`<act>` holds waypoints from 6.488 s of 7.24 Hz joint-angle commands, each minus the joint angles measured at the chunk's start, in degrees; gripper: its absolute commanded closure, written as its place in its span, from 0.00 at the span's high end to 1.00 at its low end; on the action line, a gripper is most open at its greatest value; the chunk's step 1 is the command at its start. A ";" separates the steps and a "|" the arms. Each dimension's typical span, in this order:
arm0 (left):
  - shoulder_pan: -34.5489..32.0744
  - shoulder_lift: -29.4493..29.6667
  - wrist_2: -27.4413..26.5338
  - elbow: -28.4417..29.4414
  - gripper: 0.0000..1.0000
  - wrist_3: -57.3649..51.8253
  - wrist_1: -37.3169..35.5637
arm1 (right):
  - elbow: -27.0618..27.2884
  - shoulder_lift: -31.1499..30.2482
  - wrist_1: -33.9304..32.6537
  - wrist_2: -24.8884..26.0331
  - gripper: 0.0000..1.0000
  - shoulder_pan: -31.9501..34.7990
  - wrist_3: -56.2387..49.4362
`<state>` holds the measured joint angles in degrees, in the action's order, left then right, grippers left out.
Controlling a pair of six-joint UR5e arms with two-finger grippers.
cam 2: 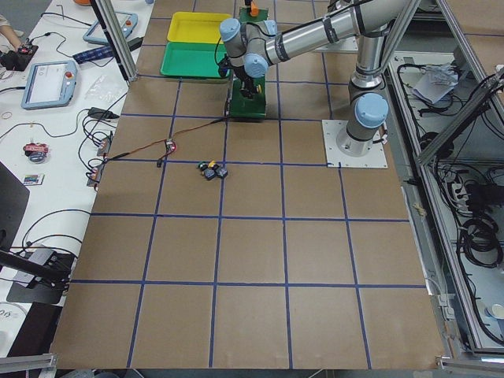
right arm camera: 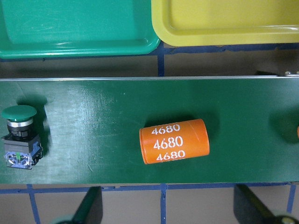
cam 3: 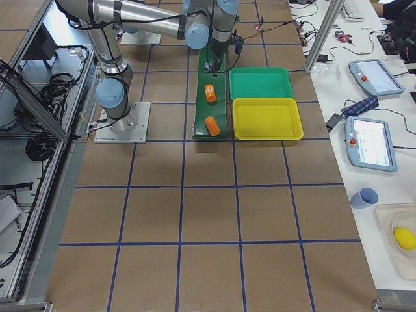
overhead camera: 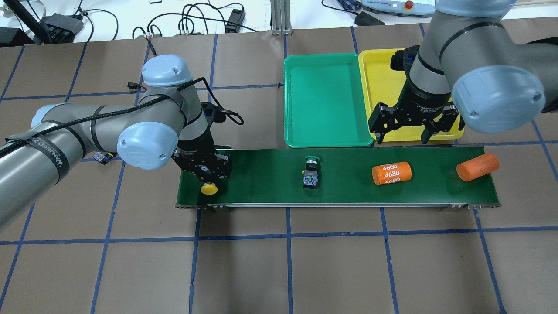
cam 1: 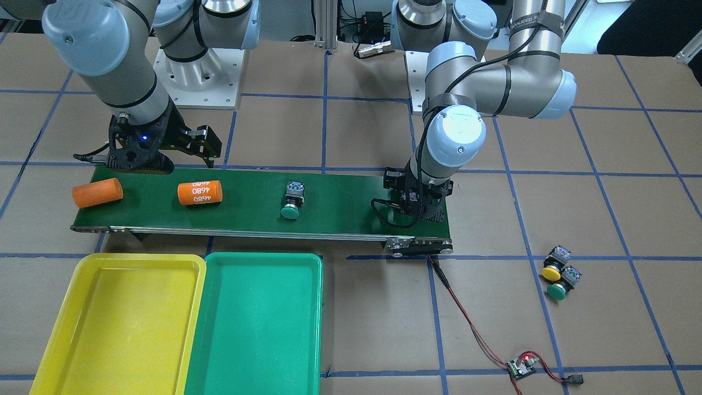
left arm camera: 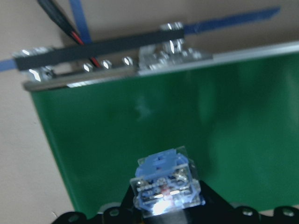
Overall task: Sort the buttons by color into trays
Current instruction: 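Grasp the green button on the belt with right while left grasps another button, then carry green button into green tray with right while left places yellow button, then raise the right gripper from the tray while the left withdraws to the pile, then grasp a button on the belt with right while left grasps a green button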
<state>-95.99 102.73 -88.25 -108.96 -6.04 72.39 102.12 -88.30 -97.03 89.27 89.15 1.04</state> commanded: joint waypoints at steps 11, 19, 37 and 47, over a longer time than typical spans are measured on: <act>31.82 9.91 -0.08 8.14 1.00 -30.01 -14.36 | 1.15 13.40 -11.42 -0.68 1.00 10.25 18.12; 32.97 15.22 -4.65 5.59 0.10 -41.76 -17.99 | 1.24 14.48 -10.46 0.38 0.00 9.46 18.21; 1.50 -8.42 -1.44 -11.74 1.00 -70.60 -22.12 | -15.67 17.85 -6.60 0.46 1.00 3.49 13.06; 35.08 5.00 -0.34 3.36 1.00 -63.53 -16.49 | 1.66 5.33 -8.13 -0.59 1.00 6.64 14.94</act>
<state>-62.50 104.82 -87.77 -109.28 -73.20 56.57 100.88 -82.72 -101.52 88.77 94.49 14.53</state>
